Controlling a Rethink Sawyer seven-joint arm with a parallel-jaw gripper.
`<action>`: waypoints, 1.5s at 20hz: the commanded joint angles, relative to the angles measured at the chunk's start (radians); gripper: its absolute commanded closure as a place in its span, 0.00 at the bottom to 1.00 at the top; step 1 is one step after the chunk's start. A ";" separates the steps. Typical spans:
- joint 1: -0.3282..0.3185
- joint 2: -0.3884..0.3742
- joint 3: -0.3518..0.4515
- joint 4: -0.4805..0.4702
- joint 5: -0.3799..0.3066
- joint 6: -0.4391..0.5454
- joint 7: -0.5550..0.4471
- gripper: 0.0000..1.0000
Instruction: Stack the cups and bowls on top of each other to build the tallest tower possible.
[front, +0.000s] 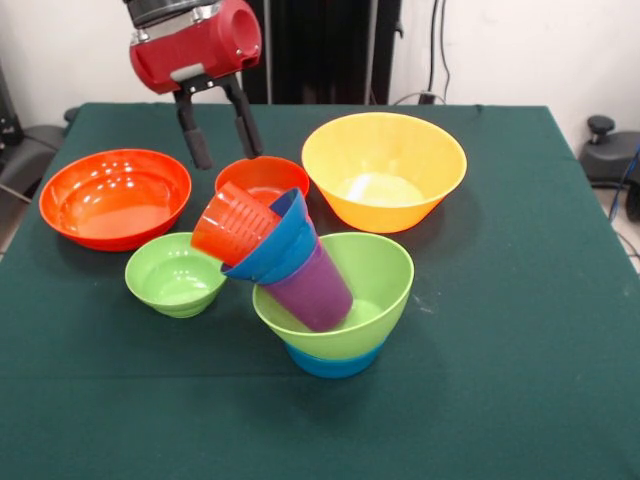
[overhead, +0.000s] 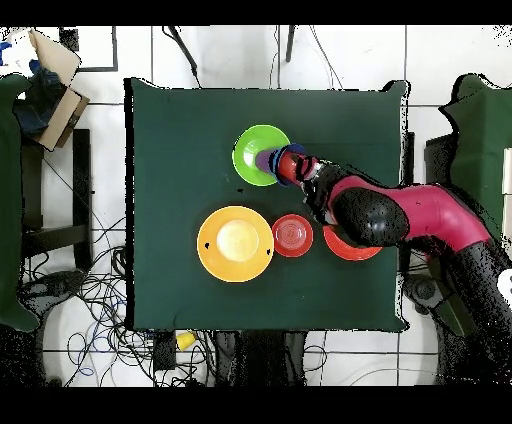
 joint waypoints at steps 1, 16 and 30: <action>0.002 0.089 -0.024 -0.010 -0.111 0.037 -0.311 0.00; -0.005 0.184 0.022 -0.028 -0.148 -0.006 -0.308 0.00; -0.027 0.262 0.080 -0.035 -0.162 -0.007 -0.346 0.00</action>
